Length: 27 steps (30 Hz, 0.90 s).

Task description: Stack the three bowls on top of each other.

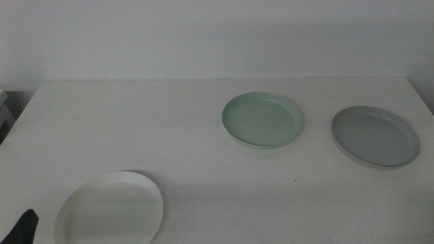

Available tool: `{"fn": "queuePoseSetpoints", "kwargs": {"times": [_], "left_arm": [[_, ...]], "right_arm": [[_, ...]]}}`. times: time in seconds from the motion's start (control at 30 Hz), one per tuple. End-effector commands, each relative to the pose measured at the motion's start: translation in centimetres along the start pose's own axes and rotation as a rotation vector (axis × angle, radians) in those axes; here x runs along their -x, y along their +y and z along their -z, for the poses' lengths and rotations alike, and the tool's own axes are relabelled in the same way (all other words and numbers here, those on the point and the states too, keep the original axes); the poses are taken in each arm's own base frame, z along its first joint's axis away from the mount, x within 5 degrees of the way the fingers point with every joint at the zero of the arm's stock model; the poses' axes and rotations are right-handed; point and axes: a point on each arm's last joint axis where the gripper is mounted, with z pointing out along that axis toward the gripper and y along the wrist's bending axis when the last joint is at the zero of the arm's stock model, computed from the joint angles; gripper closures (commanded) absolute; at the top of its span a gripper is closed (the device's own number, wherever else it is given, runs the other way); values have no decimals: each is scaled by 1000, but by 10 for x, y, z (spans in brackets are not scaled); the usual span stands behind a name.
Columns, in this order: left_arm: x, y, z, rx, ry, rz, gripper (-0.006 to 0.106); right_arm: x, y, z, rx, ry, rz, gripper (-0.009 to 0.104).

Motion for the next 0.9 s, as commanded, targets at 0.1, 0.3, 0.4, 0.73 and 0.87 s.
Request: {"fn": "queuePoseSetpoints", "kwargs": {"times": [0.1,0.3,0.4,0.73,0.87], "left_arm": [[9,-1,1,-9,-86,22,0],[9,-1,1,-9,-86,22,0],[9,-1,1,-9,-86,22,0],[9,-1,1,-9,-86,22,0],[9,-1,1,-9,-86,22,0]], "right_arm": [[39,-5,13,-20,-92,12,54],[79,-11,15,-6,-22,13,54],[96,-13,8,6,39,9,54],[150,-22,-50,30,225,7,54],[167,-17,-80,76,306,-126,54]]}}
